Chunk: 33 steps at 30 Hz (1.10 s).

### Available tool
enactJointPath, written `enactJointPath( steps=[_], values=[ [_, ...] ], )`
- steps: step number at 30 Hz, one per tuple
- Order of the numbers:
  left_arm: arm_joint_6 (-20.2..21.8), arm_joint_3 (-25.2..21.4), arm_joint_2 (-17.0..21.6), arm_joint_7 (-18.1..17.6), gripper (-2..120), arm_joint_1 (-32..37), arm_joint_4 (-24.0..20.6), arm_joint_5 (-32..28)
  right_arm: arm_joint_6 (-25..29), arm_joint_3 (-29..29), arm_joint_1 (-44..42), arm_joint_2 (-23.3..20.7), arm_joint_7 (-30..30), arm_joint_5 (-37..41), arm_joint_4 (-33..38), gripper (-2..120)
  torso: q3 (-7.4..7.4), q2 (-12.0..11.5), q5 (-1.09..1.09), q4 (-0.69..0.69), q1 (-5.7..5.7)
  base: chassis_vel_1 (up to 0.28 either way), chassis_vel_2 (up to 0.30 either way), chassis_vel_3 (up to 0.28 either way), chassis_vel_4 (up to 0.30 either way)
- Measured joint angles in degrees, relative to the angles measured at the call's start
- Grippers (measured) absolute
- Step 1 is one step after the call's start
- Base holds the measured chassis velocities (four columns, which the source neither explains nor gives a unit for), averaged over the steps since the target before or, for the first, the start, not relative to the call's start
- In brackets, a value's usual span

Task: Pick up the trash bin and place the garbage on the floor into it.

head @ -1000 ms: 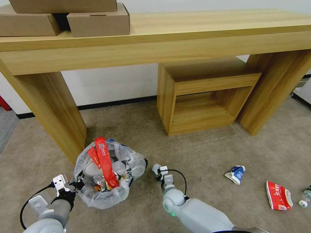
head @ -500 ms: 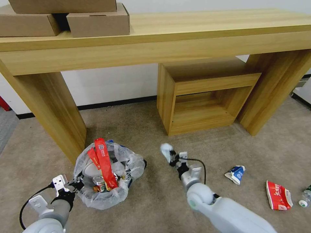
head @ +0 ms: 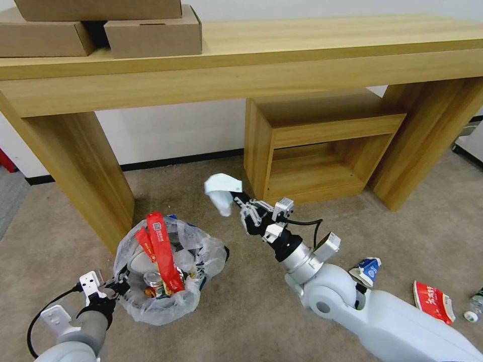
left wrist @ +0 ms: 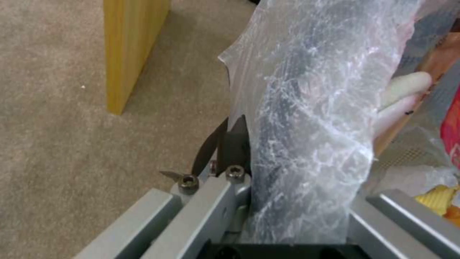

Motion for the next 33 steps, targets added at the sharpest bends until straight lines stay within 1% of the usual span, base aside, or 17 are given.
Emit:
enactJointPath(
  steps=[2, 3, 5, 6, 7, 10, 11, 14, 15, 18, 19, 22, 24, 29, 30, 33],
  values=[
    [0.1, 0.0, -0.2, 0.0, 0, 0.3, -0.4, 0.1, -1.4, -4.9, 2.7, -0.4, 2.1, 0.6, 1.1, 0, 0.0, 0.0, 0.0, 0.01, 0.0, 0.0, 0.0, 0.0, 0.0],
    [0.1, 0.0, -0.2, 0.0, 0, 0.3, -0.4, 0.1, -1.4, -4.9, 2.7, -0.4, 2.1, 0.6, 1.1, 0, 0.0, 0.0, 0.0, 0.01, 0.0, 0.0, 0.0, 0.0, 0.0],
    [0.1, 0.0, -0.6, 0.0, 0, 0.8, -1.0, 0.5, -3.2, -10.3, 5.6, 0.5, 5.9, 1.5, 1.3, 0, 0.0, 0.0, 0.0, 0.01, 0.0, 0.0, 0.0, 0.0, 0.0],
    [0.1, 0.0, -0.8, 0.0, 0, 0.9, -1.2, 0.6, -3.9, -12.1, 6.7, 1.2, 7.4, 1.9, 1.3, 0, 0.0, 0.0, 0.0, 0.01, 0.0, 0.0, 0.0, 0.0, 0.0],
    [0.1, 0.0, -0.8, 0.0, 0, 0.9, -1.2, 0.6, -3.9, -12.1, 6.7, 1.2, 7.4, 1.9, 1.3, 0, 0.0, 0.0, 0.0, 0.01, 0.0, 0.0, 0.0, 0.0, 0.0],
    [0.1, -0.1, -1.5, 0.1, 0, 1.6, -1.9, 1.1, -6.4, -17.6, 10.4, 4.8, 13.1, 3.6, -0.4, 0, 0.0, 0.0, 0.0, 0.01, 0.0, 0.0, 0.0, 0.0, 0.0],
    [0.1, -0.1, -1.5, 0.1, 0, 1.6, -1.9, 1.1, -6.4, -17.6, 10.4, 4.8, 13.1, 3.6, -0.4, 0, 0.0, 0.0, 0.0, 0.01, 0.0, 0.0, 0.0, 0.0, 0.0],
    [0.1, -0.3, -2.1, 0.4, 0, 2.5, -2.7, 1.5, -8.2, -21.7, 12.7, 7.8, 16.6, 3.8, -3.5, 0, 0.0, 0.0, 0.0, 0.02, 0.0, 0.0, 0.0, 0.0, 0.0],
    [0.1, -0.3, -2.1, 0.4, 0, 2.5, -2.7, 1.5, -8.2, -21.7, 12.7, 7.8, 16.6, 3.8, -3.5, 0, 0.0, 0.0, 0.0, 0.02, 0.0, 0.0, 0.0, 0.0, 0.0],
    [-0.2, -0.6, -2.6, 0.8, 0, 3.5, -3.3, 2.0, -9.0, -25.4, 13.7, 10.1, 18.2, 2.8, -7.1, 0, 0.01, 0.0, 0.0, 0.01, 0.0, 0.0, 0.0, 0.0, 0.0],
    [-0.2, -0.6, -2.6, 0.8, 0, 3.5, -3.3, 2.0, -9.0, -25.4, 13.7, 10.1, 18.2, 2.8, -7.1, 0, 0.01, 0.0, 0.0, 0.01, 0.0, 0.0, 0.0, 0.0, 0.0],
    [-0.4, -0.8, -3.1, 1.0, 0, 4.0, -3.6, 2.2, -9.4, -27.4, 13.9, 12.7, 19.8, 2.1, -9.6, 0, 0.0, 0.0, 0.0, 0.01, 0.0, 0.0, 0.0, 0.0, 0.0],
    [-0.4, -0.9, -3.1, 1.1, 0, 4.0, -3.6, 2.3, -9.5, -27.6, 13.9, 13.1, 20.1, 2.0, -9.9, 0, 0.0, 0.0, 0.0, 0.01, 0.0, 0.0, 0.0, 0.0, 0.0],
    [-0.6, -0.8, -3.5, 1.4, 0, 4.2, -3.6, 2.7, -10.5, -28.8, 14.4, 16.7, 22.9, 1.2, -12.7, 0, 0.0, 0.0, 0.0, 0.01, 0.0, 0.0, 0.0, 0.0, 0.0],
    [-0.6, -0.8, -3.5, 1.4, 0, 4.2, -3.6, 2.7, -10.5, -28.8, 14.4, 16.7, 22.9, 1.2, -12.7, 0, 0.0, 0.0, 0.0, 0.01, 0.0, 0.0, 0.0, 0.0, 0.0],
    [-0.6, -0.8, -3.7, 1.5, 0, 4.3, -3.4, 3.0, -12.7, -29.1, 14.9, 19.4, 26.8, 0.9, -13.7, 0, 0.01, 0.0, 0.0, 0.01, 0.0, 0.0, 0.0, 0.0, 0.0]
  ],
)
